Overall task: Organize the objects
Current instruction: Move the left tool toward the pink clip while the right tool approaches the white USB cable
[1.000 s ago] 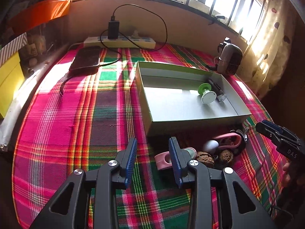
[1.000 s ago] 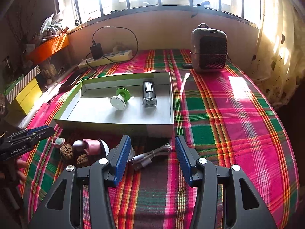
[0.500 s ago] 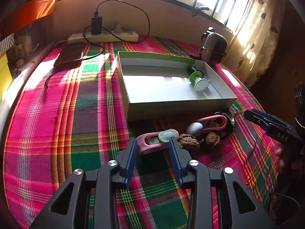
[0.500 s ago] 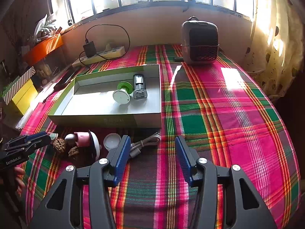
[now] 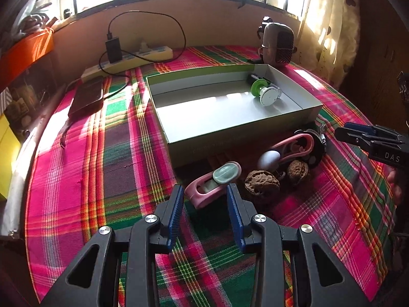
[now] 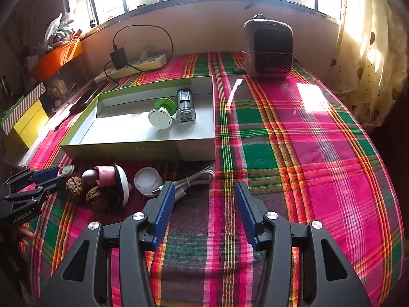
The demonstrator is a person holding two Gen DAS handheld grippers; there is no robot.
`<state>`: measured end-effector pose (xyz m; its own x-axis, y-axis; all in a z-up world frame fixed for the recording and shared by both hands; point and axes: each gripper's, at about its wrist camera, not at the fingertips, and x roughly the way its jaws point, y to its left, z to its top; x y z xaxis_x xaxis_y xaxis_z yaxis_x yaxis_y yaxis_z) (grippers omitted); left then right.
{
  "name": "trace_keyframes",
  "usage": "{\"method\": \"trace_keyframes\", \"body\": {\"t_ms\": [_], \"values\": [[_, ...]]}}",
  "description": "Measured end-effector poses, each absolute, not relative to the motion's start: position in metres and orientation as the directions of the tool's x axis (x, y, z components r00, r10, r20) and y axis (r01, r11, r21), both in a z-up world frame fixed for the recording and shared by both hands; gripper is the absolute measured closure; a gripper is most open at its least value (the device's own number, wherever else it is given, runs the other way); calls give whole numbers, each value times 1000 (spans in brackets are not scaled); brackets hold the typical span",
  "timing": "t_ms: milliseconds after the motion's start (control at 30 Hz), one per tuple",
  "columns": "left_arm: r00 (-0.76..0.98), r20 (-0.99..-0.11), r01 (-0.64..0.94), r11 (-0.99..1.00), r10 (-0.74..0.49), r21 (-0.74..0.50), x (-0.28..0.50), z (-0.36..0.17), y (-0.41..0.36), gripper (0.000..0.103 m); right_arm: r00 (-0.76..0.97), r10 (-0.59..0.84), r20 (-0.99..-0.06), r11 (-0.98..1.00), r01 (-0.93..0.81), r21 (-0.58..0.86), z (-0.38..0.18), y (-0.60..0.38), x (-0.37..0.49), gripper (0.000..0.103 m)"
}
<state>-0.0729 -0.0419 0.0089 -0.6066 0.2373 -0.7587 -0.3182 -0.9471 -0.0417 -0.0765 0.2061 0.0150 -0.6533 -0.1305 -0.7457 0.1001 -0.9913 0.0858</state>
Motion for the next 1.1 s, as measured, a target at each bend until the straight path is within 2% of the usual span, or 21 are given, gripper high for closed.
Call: {"method": "trace_keyframes", "body": {"t_ms": [400,867,1100], "values": [[-600,-762,-385,-923,245,6,-83,8,-36,70,-642,-123,-757,-992,91,83,11,206,-82,53],[-585,-780,-308,-951,223,-41,-93,4,-38,70,-621,-123,-774,-992,46,122,6,203,-96,53],[-593,-778,-302,-953,209,-26,-92,3,-37,70,-632,-135,-764,-989,33,147,11,200,-100,53]]}}
